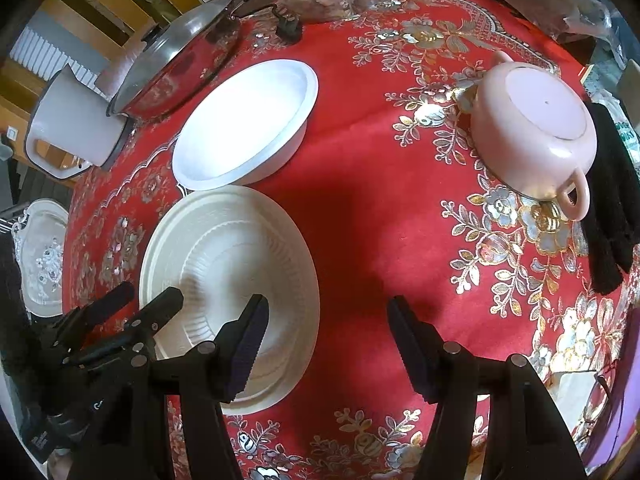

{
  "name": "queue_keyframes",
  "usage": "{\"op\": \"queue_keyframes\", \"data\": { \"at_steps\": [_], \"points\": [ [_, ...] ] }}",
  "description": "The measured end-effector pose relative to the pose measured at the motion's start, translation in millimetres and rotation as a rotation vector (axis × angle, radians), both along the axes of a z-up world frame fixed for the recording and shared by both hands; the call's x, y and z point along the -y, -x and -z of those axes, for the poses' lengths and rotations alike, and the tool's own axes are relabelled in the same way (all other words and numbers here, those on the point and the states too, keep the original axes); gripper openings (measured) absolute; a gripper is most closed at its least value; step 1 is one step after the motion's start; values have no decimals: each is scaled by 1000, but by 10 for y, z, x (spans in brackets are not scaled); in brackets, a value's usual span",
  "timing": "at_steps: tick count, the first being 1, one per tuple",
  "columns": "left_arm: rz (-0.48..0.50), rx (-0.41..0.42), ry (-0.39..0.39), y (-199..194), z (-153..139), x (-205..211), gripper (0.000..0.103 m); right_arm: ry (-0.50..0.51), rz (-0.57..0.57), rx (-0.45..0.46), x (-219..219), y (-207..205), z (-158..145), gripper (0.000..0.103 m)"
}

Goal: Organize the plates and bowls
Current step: 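Close the left tool on the rim of the cream plastic plate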

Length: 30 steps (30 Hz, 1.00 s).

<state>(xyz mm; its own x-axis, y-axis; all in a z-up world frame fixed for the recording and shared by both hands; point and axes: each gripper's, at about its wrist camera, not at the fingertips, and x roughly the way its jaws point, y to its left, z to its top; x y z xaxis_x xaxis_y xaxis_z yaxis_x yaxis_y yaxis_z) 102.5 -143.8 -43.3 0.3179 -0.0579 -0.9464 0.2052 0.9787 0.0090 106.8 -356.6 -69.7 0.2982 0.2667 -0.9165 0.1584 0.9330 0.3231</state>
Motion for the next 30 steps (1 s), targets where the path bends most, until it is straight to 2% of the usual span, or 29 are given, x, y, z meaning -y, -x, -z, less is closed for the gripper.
{"op": "queue_keyframes", "data": {
  "at_steps": [11, 17, 26, 30],
  "points": [
    [4, -49, 15, -41, 90, 52, 72, -47, -22, -5, -32, -53, 86, 63],
    [16, -33, 7, -35, 81, 74, 72, -50, -30, -5, -80, -82, 91, 44],
    [47, -7, -24, -21, 90, 123, 72, -42, -46, 1, -132, -98, 68, 36],
    [54, 3, -34, -14, 91, 143, 72, -32, -47, 3, -148, -87, 56, 35]
  ]
}}
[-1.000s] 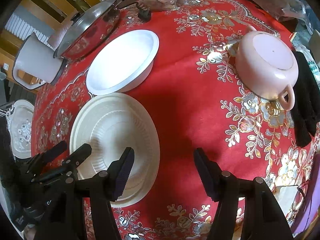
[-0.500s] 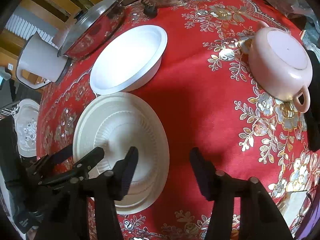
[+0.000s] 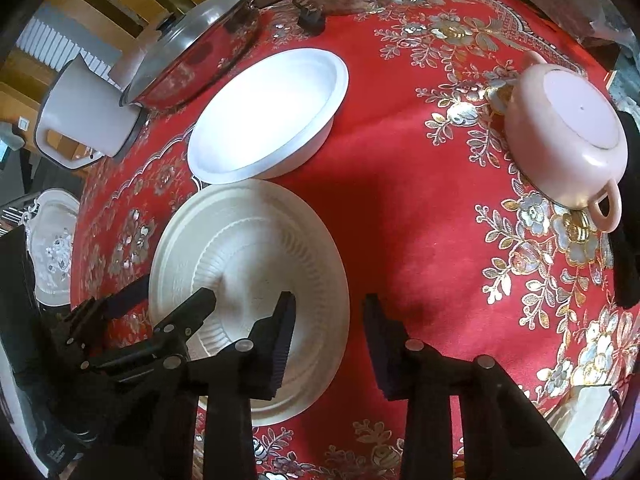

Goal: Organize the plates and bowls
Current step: 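Close the left tool on the rim of the cream plastic plate, then lift the cream plate with the left tool onto the stack and open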

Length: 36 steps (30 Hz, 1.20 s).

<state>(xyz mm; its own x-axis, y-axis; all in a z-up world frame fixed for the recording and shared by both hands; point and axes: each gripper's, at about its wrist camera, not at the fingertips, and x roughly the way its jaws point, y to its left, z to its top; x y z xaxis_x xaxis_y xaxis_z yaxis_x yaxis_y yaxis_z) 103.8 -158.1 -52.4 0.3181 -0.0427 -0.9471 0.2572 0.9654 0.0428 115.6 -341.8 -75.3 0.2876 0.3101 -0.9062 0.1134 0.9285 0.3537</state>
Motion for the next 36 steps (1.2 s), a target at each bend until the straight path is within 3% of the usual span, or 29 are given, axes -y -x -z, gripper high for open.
{"op": "queue_keyframes", "data": {
  "at_steps": [8, 10, 15, 26, 36],
  "points": [
    [13, 11, -16, 22, 3, 37, 59, 3, 5, -3, 26, 29, -2, 35],
    [13, 11, -18, 24, 6, 41, 45, 2, 3, -2, 24, 34, -8, 35],
    [11, 4, -9, 25, 24, 25, 30, 0, -2, 6, 4, 47, -20, 32],
    [6, 3, 1, 34, 17, 9, 26, 8, -10, 16, -29, 57, -31, 19],
    [-27, -20, 41, 29, -14, -116, 25, -58, -1, 12, 28, 125, -51, 13]
  ]
}}
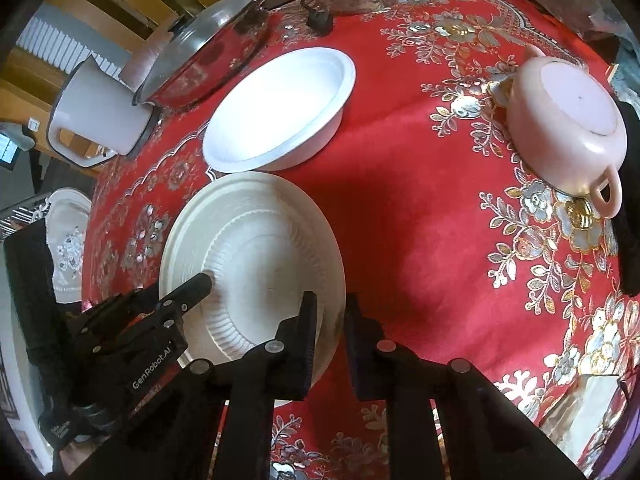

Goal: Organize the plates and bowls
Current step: 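Lift the cream plate with the left tool onto the stack and open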

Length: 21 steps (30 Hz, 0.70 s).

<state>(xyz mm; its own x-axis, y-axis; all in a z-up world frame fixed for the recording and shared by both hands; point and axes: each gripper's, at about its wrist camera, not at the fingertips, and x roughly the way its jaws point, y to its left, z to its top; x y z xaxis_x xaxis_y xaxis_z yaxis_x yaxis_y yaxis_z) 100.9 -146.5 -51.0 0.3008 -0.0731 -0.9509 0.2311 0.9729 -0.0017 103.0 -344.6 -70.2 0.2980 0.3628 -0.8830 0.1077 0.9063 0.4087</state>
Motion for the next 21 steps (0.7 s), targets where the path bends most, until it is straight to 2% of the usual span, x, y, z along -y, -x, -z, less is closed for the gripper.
{"op": "queue_keyframes", "data": {
  "at_steps": [9, 21],
  "points": [
    [-34, 17, 9, 49, -140, -204, 25, -23, -37, 16, -158, 22, -120, 12],
    [-131, 56, 14, 108, -311, -724, 26, -7, -130, 58, -695, -80, -346, 12]
  ]
}}
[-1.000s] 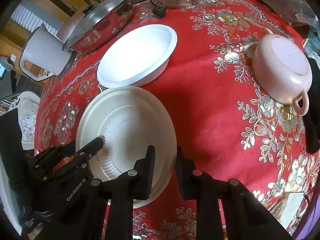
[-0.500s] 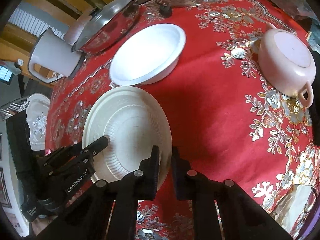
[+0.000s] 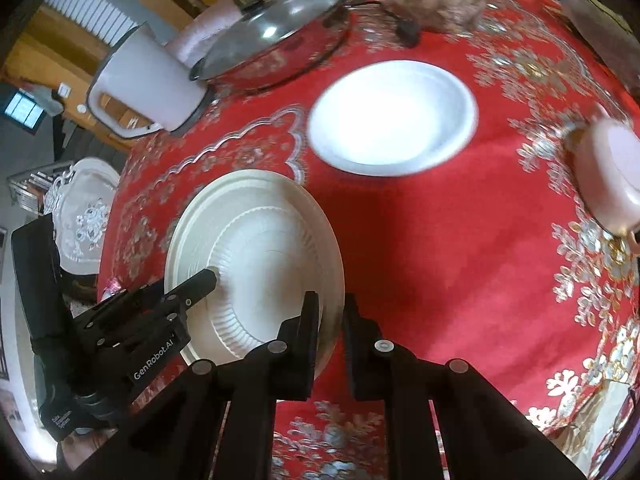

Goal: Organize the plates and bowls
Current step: 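Lift the cream plate with the left tool onto the stack and open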

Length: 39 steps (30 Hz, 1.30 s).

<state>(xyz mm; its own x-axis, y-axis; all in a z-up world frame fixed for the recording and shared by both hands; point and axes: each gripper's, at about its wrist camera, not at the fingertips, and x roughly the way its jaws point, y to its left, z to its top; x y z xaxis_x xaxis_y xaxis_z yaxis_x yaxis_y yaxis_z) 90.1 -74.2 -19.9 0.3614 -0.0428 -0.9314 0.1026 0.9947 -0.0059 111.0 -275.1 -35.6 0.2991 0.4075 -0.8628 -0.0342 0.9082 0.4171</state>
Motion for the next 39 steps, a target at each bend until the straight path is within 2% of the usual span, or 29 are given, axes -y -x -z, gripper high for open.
{"op": "queue_keyframes", "data": {
  "at_steps": [14, 28, 32, 39],
  "points": [
    [-223, 38, -10, 249, -210, -1295, 26, -7, -225, 54, -1332, -97, -288, 12],
    [-472, 13, -71, 874, -231, -2687, 27, -17, -517, 78, -3026, 128, -373, 16],
    [-515, -10, -84, 996, -133, -2900, 28, 0, -573, 61, -3373, 220, -283, 16],
    [-552, -38, -111, 1118, 24, -3082, 30, 61, -643, 65, -3708, 350, -185, 16]
  ]
}}
